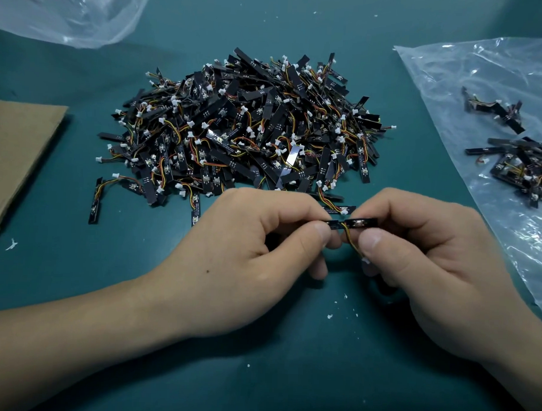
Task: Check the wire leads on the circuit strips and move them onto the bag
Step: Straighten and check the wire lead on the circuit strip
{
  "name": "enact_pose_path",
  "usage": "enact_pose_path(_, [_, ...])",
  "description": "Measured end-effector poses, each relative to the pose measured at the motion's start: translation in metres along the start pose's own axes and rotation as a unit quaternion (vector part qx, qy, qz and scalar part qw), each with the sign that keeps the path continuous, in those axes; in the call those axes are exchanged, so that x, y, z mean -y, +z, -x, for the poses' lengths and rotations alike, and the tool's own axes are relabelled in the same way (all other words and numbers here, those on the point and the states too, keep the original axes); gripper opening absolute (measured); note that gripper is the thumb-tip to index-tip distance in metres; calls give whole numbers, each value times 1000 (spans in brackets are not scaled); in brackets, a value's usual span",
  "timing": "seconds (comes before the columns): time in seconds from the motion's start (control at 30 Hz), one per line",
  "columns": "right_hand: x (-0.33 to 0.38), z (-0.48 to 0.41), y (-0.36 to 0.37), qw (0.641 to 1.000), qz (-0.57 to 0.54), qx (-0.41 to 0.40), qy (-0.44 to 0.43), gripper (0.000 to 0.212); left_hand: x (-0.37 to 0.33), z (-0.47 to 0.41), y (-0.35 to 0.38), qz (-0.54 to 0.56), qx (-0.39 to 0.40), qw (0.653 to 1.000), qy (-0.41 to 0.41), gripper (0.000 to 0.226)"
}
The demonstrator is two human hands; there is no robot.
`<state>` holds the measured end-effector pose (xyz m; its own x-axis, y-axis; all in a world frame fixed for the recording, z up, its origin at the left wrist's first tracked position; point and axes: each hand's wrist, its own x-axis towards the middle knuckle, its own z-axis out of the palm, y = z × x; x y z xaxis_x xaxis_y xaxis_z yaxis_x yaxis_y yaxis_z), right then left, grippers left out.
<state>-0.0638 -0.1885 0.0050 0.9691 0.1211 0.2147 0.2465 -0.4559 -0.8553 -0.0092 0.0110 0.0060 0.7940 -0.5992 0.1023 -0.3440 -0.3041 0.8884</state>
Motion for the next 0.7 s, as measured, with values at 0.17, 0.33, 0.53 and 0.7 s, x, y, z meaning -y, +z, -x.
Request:
enact_pose_path(0.17, [-1, 0, 0, 1000, 20, 12, 4, 17, -1, 2, 0, -27, 5, 1000, 15, 19])
enact_pose_path(0.33, [0, 0, 0, 1000, 23, 12, 18, 17, -2, 1, 1, -62, 15, 998, 25, 19])
enact_pose_path(0.53, [0, -1, 0, 999, 22, 1, 28, 21, -2, 2, 0, -92, 14, 995, 46, 22])
enact_pose_path(0.7, [0, -1, 0, 999, 19, 3, 34, 19, -2, 2, -1, -107, 21, 993, 50, 22])
